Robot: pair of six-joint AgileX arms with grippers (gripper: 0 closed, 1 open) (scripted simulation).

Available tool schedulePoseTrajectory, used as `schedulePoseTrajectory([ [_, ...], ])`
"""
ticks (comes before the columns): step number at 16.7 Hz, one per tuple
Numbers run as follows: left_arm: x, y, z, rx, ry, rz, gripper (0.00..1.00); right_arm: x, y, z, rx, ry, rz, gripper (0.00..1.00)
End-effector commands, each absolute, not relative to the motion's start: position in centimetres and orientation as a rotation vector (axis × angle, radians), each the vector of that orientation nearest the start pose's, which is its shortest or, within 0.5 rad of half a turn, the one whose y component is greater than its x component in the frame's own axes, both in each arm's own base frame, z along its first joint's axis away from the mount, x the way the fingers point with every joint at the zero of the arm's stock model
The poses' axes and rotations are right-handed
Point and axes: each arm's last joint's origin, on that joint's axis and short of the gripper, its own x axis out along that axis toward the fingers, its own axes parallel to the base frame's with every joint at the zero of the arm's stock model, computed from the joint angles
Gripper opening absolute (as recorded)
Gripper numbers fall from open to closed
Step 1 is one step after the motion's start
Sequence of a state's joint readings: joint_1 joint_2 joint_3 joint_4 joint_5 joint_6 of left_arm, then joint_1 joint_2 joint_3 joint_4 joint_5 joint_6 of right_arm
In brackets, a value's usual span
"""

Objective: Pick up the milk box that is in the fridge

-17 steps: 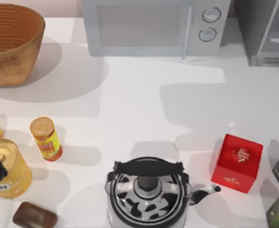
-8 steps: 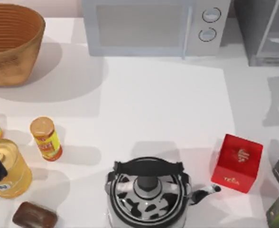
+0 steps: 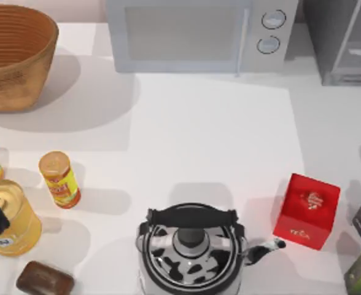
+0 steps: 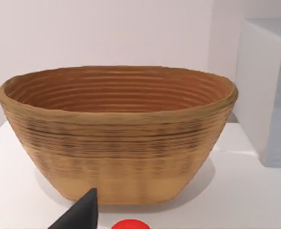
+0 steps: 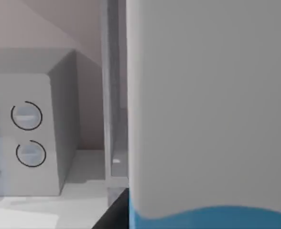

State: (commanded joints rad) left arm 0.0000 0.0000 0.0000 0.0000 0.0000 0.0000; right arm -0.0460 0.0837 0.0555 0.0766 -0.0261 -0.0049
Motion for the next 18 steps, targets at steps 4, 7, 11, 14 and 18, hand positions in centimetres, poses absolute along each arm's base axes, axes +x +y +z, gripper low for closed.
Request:
schedulePoseTrajectory([
  [4, 10.6, -0.1, 16.0, 0.000, 0.000, 0.000, 1.00, 10.6, -0.1, 16.0, 0.000, 0.000, 0.000, 0.00],
  [7, 10.6, -0.1, 16.0, 0.000, 0.000, 0.000, 1.00, 10.6, -0.1, 16.0, 0.000, 0.000, 0.000, 0.00],
  [11, 10.6, -0.1, 16.0, 0.000, 0.000, 0.000, 1.00, 10.6, -0.2, 17.1, -0.007, -0.031, -0.010, 0.00],
  [14, 10.6, -0.1, 16.0, 0.000, 0.000, 0.000, 1.00, 11.0, -0.1, 20.6, -0.027, -0.129, 0.007, 0.00],
  [18, 10.6, -0.1, 16.0, 0.000, 0.000, 0.000, 1.00, 13.7, 0.7, 25.5, -0.043, -0.247, 0.102, 0.00],
])
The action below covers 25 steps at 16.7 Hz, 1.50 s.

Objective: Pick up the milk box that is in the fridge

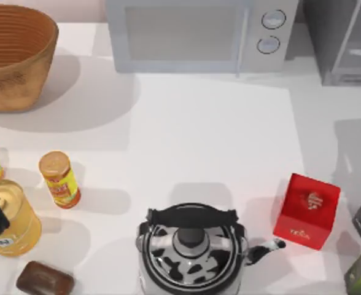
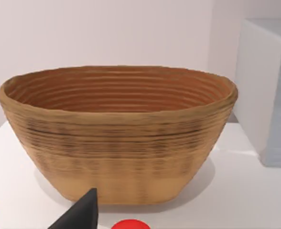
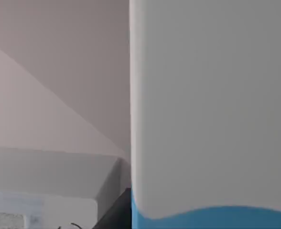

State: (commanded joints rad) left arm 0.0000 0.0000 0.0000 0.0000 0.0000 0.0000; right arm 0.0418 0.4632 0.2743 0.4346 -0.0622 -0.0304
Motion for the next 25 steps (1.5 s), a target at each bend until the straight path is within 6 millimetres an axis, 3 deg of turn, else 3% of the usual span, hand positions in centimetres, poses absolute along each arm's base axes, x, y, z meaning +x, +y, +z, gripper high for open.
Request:
schedulePoseTrajectory([
  [2, 10.6, -0.1, 16.0, 0.000, 0.000, 0.000, 1.00, 16.5, 1.6, 26.7, -0.041, -0.260, 0.177, 0.00],
  [4, 10.6, -0.1, 16.0, 0.000, 0.000, 0.000, 1.00, 20.0, 2.8, 26.4, -0.032, -0.235, 0.267, 0.00],
  [8, 10.6, -0.1, 16.0, 0.000, 0.000, 0.000, 1.00, 26.7, 6.1, 21.9, -0.004, -0.101, 0.457, 0.00],
  [11, 10.6, -0.1, 16.0, 0.000, 0.000, 0.000, 1.00, 29.8, 8.6, 17.7, 0.010, -0.033, 0.590, 0.00],
  [14, 10.6, -0.1, 16.0, 0.000, 0.000, 0.000, 1.00, 31.4, 10.4, 14.7, 0.010, -0.018, 0.694, 0.00],
  [17, 10.6, -0.1, 16.0, 0.000, 0.000, 0.000, 1.00, 32.0, 11.2, 12.9, 0.002, -0.006, 0.752, 0.00],
  [22, 10.6, -0.1, 16.0, 0.000, 0.000, 0.000, 1.00, 32.0, 11.2, 12.6, 0.000, -0.002, 0.763, 0.00],
  [25, 10.6, -0.1, 16.0, 0.000, 0.000, 0.000, 1.00, 32.2, 11.5, 13.5, -0.002, -0.044, 0.770, 0.00],
])
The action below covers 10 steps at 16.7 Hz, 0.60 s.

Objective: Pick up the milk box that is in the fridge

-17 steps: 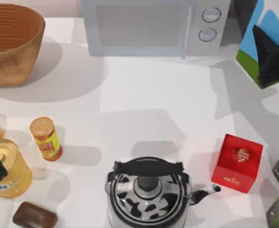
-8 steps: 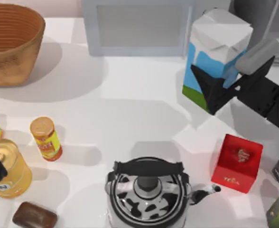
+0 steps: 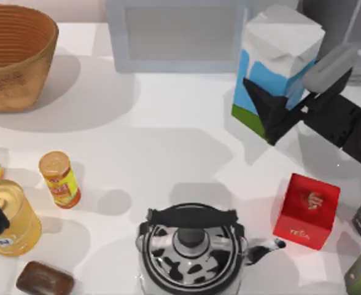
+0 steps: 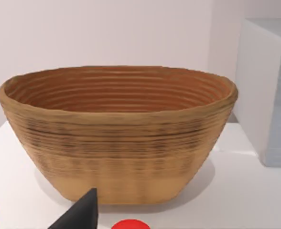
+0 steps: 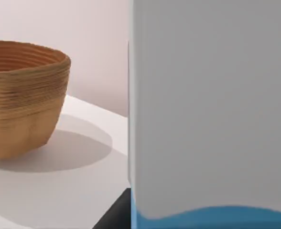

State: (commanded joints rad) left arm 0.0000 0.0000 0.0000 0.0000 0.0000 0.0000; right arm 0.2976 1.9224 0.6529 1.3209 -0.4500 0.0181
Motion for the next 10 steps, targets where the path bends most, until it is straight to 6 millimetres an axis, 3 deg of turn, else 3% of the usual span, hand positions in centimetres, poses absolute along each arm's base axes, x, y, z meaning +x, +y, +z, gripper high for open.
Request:
schedulePoseTrajectory([
  [4, 10.6, -0.1, 16.0, 0.000, 0.000, 0.000, 1.00, 32.5, 14.4, 15.6, 0.003, -0.175, 0.842, 0.00],
  [7, 10.6, -0.1, 16.0, 0.000, 0.000, 0.000, 1.00, 33.0, 16.0, 13.3, 0.031, -0.112, 0.864, 0.00],
  [10, 10.6, -0.1, 16.0, 0.000, 0.000, 0.000, 1.00, 34.2, 16.2, 10.1, 0.028, -0.021, 0.829, 0.00],
])
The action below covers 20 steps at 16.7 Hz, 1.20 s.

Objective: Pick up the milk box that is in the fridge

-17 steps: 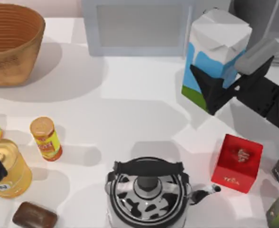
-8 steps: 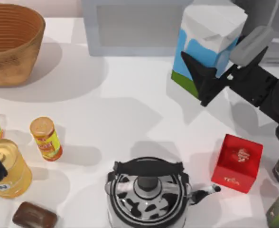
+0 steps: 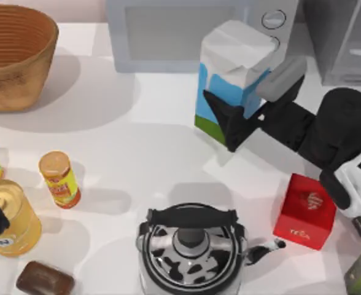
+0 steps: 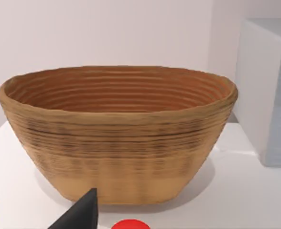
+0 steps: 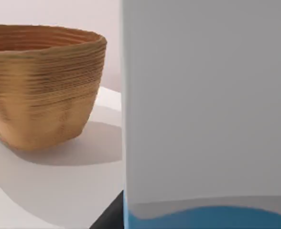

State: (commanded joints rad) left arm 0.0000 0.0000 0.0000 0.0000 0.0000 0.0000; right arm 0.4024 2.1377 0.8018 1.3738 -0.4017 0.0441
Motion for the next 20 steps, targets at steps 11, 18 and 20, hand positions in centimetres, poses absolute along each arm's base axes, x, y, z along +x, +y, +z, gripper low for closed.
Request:
schedulePoseTrajectory([
  [11, 10.6, -0.1, 16.0, 0.000, 0.000, 0.000, 1.00, 35.8, 15.0, 9.0, 0.000, -0.002, 0.763, 0.30],
  [18, 10.6, -0.1, 16.0, 0.000, 0.000, 0.000, 1.00, 35.8, 15.0, 9.0, 0.000, -0.002, 0.763, 0.83],
  [20, 10.6, -0.1, 16.0, 0.000, 0.000, 0.000, 1.00, 35.8, 15.0, 9.0, 0.000, -0.002, 0.763, 0.98],
])
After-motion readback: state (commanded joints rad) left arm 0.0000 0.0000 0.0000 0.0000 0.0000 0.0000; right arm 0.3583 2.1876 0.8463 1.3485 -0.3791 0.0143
